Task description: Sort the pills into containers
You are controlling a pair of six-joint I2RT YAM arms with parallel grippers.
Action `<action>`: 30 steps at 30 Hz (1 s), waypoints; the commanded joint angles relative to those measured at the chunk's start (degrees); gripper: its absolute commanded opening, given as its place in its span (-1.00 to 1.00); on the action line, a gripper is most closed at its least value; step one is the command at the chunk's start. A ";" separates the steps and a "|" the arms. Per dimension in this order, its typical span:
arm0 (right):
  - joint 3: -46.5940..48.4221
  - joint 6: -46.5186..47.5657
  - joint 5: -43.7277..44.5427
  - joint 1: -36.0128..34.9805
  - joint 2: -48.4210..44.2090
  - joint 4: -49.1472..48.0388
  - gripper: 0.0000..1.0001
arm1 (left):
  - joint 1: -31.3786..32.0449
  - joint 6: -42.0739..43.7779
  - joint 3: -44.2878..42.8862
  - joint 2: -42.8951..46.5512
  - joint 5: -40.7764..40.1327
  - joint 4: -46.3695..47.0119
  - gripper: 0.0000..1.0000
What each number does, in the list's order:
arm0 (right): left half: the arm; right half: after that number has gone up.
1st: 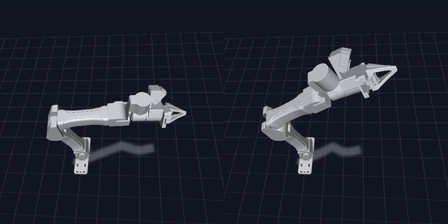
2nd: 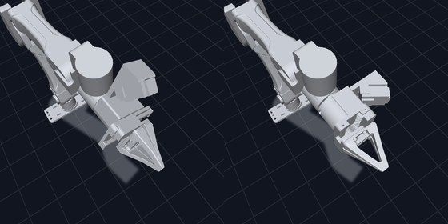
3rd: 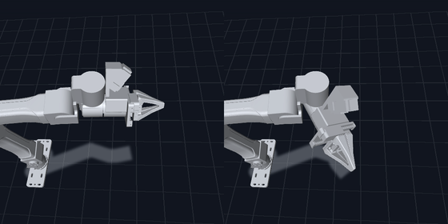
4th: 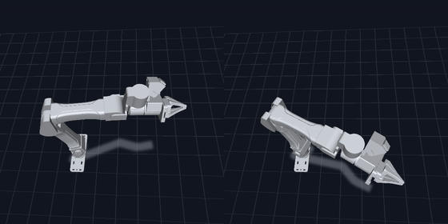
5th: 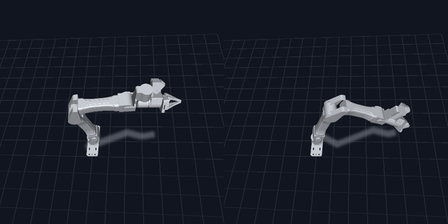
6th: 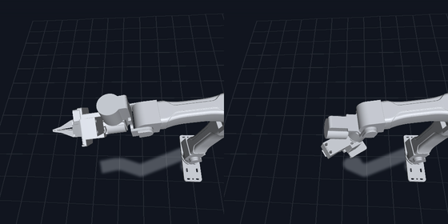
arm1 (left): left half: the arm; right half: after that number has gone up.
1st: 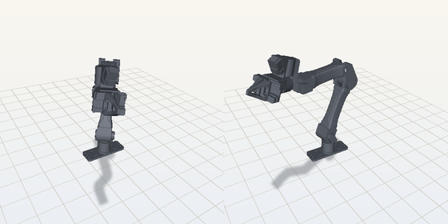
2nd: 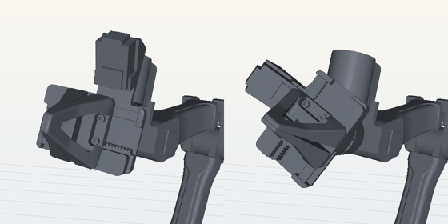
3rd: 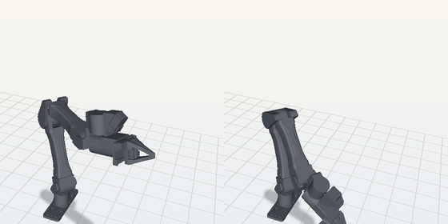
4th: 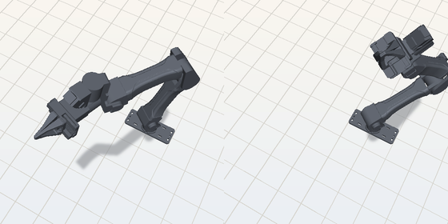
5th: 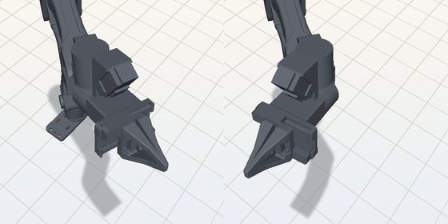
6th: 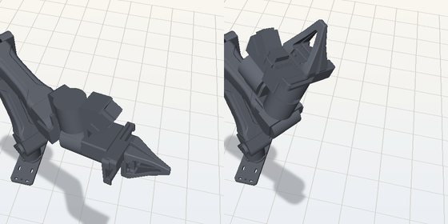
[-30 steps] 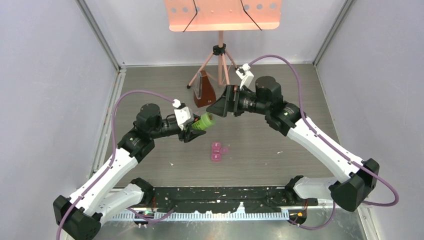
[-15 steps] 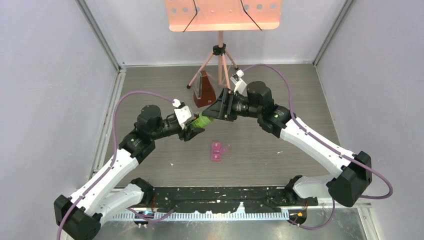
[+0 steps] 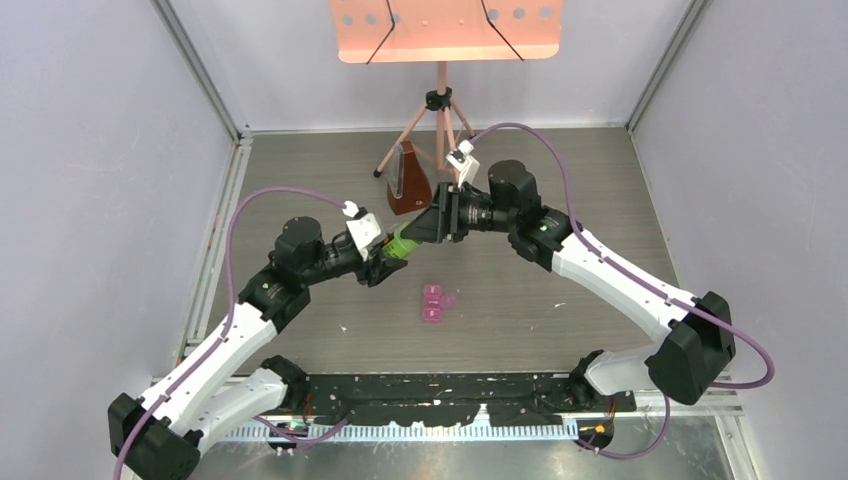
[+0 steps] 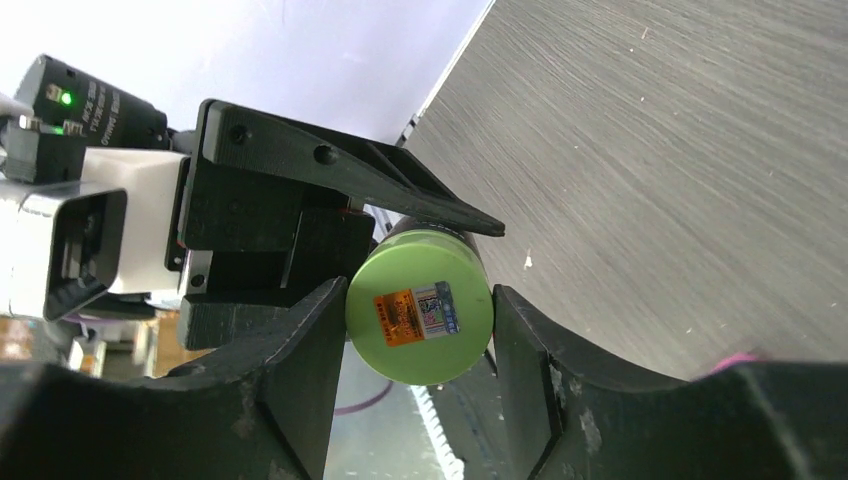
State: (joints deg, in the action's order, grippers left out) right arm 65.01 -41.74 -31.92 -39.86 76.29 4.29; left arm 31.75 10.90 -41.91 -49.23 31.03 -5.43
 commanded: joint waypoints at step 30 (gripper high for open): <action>2.29 5.55 0.85 2.02 1.96 1.97 0.90 | 0.07 6.44 -1.19 -2.24 1.01 5.09 -1.00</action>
State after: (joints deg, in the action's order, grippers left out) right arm 65.56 -17.87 -41.21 -37.71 77.30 2.11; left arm 31.55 15.70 -42.78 -50.94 37.74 -7.46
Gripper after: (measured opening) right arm 0.954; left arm 0.535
